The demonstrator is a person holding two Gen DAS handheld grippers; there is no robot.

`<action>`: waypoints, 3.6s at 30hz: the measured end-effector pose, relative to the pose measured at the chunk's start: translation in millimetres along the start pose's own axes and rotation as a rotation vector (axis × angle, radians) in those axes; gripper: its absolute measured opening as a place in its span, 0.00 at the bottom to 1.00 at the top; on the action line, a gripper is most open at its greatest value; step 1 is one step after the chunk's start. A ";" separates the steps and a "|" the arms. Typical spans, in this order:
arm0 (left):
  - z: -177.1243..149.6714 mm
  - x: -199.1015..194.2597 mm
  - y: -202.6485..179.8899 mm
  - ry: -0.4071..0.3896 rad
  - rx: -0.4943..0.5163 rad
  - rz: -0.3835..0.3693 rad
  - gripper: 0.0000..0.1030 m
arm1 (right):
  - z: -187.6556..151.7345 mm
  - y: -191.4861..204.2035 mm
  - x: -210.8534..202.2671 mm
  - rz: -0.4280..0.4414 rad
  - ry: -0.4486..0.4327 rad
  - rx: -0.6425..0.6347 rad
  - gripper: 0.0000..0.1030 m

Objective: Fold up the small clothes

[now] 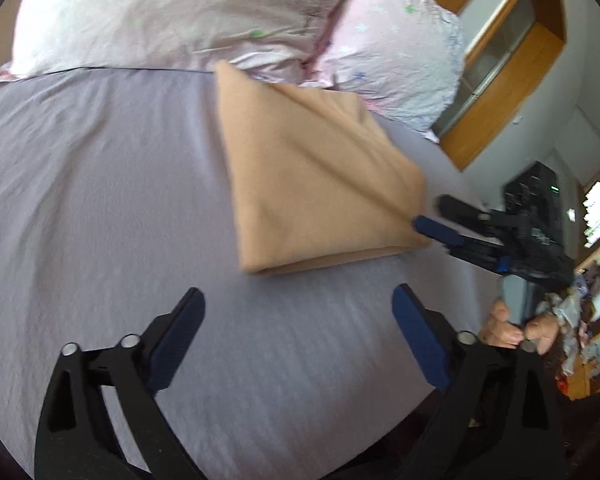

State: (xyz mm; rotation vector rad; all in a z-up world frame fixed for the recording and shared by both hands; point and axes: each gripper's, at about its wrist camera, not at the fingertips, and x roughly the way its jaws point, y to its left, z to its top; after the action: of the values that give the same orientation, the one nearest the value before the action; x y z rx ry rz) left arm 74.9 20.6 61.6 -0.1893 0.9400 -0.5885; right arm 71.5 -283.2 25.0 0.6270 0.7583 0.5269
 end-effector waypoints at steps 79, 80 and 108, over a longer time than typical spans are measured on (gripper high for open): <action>-16.2 37.1 -29.0 0.048 0.112 0.460 0.99 | -77.2 38.4 24.7 -0.638 0.041 -0.425 0.98; -16.1 37.2 -29.0 0.048 0.113 0.460 0.99 | -77.1 38.6 24.7 -0.638 0.041 -0.425 0.98; -18.0 36.4 -30.1 0.030 0.107 0.469 0.99 | -76.0 39.3 25.0 -0.638 0.035 -0.425 0.98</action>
State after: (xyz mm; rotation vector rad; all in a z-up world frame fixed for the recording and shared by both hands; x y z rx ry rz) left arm 64.9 -22.7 37.4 0.1356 0.9388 -0.2069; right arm 21.0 -215.2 -2.6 -0.0334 0.7996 0.0972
